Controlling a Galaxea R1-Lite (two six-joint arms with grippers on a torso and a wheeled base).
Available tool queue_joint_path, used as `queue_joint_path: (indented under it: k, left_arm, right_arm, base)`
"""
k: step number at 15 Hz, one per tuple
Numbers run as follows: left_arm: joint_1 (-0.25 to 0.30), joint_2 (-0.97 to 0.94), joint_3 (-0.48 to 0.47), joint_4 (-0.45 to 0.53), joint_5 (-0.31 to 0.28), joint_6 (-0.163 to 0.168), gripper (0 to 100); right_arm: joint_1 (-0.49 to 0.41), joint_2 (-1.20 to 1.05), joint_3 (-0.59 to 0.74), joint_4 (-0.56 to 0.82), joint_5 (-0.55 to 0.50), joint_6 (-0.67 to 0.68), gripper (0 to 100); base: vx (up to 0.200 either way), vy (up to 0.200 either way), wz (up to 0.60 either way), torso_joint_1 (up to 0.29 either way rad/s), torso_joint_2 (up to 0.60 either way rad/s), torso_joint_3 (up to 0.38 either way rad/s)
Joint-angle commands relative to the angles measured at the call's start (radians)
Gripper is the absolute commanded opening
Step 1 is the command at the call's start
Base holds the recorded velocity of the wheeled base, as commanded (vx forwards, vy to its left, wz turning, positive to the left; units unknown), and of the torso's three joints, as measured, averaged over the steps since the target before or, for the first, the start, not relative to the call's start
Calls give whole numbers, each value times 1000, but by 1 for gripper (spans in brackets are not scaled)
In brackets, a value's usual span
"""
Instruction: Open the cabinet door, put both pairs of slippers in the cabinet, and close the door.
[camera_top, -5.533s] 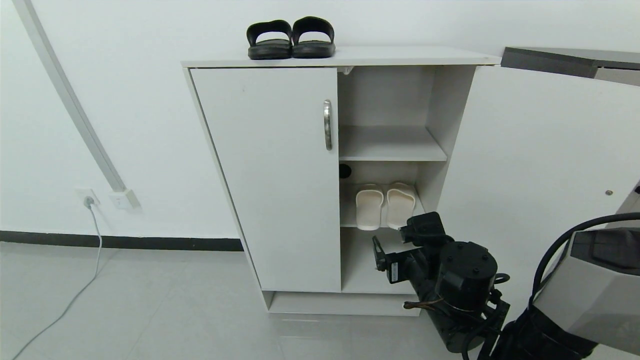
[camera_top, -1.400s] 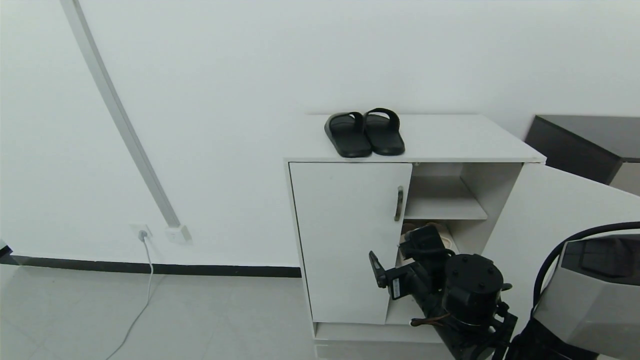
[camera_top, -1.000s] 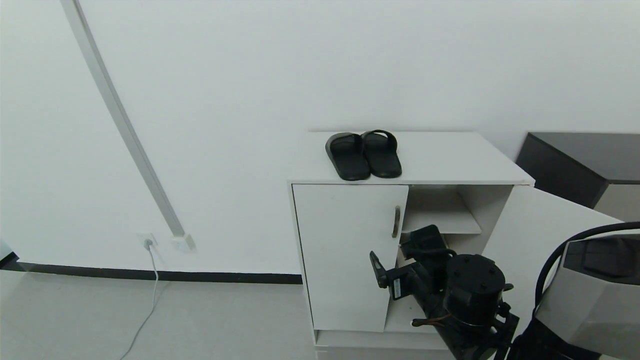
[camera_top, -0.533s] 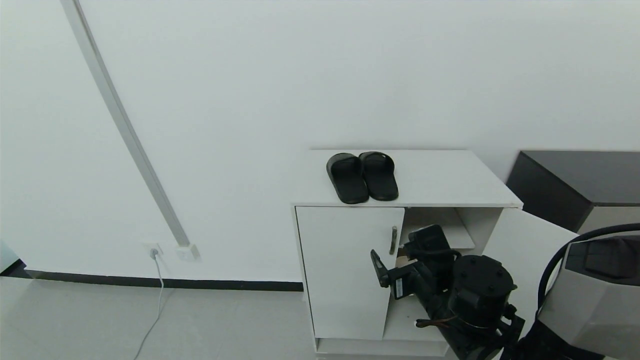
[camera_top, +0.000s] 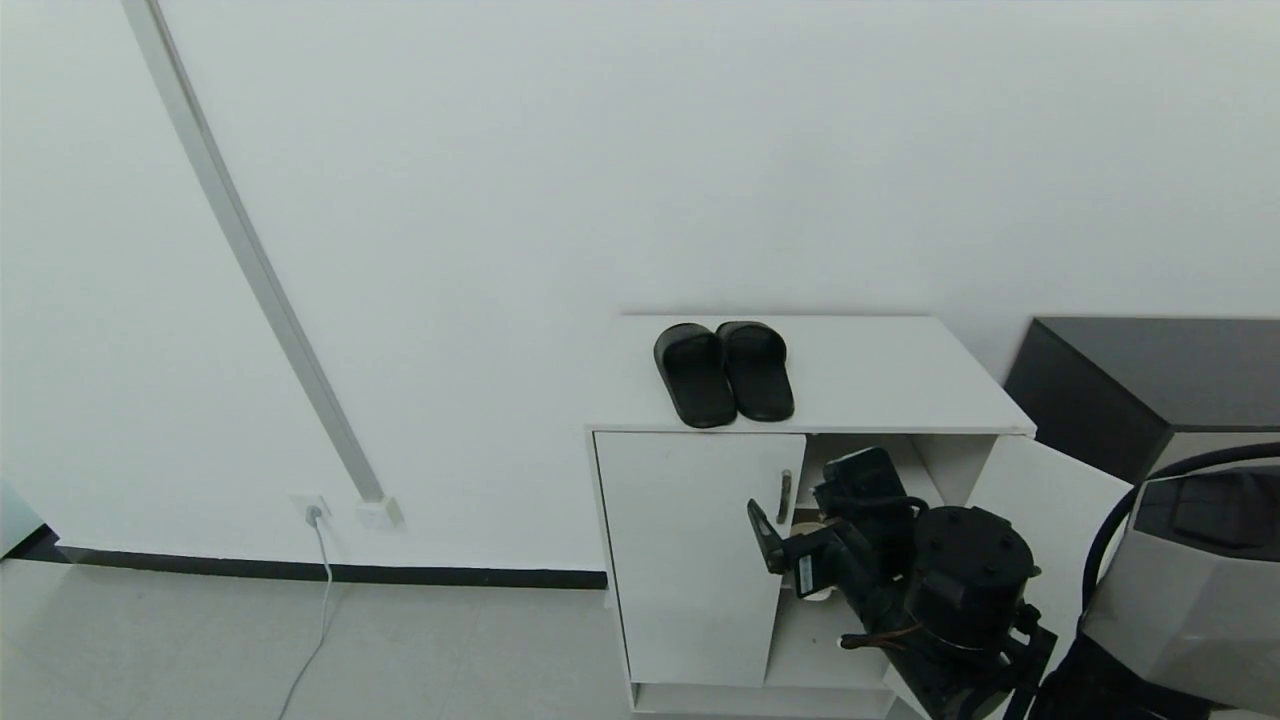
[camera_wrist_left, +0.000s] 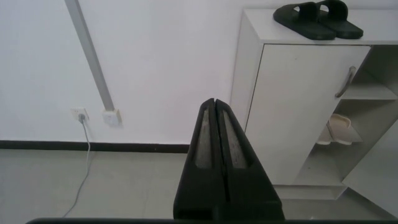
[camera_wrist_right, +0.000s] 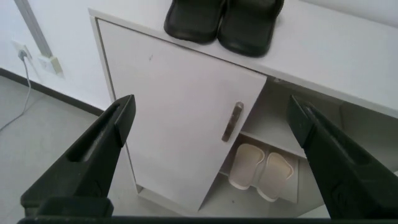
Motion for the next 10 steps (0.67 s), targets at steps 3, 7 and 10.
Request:
queue_joint_path:
  k: [3, 7, 10]
  left_arm:
    - [0, 0, 0, 0, -1, 0, 0]
    - [0, 0, 0, 0, 1, 0, 0]
    - [0, 0, 0, 0, 1, 0, 0]
  right_arm:
    - [-13, 28, -22, -1, -10, -49, 100]
    - [4, -20, -128, 132, -5, 1, 100]
    - [45, -138, -356, 600, -7, 182, 100]
  base:
    - [0, 0, 0, 0, 0, 0]
    - [0, 0, 0, 0, 0, 0]
    - [0, 0, 0, 0, 0, 0]
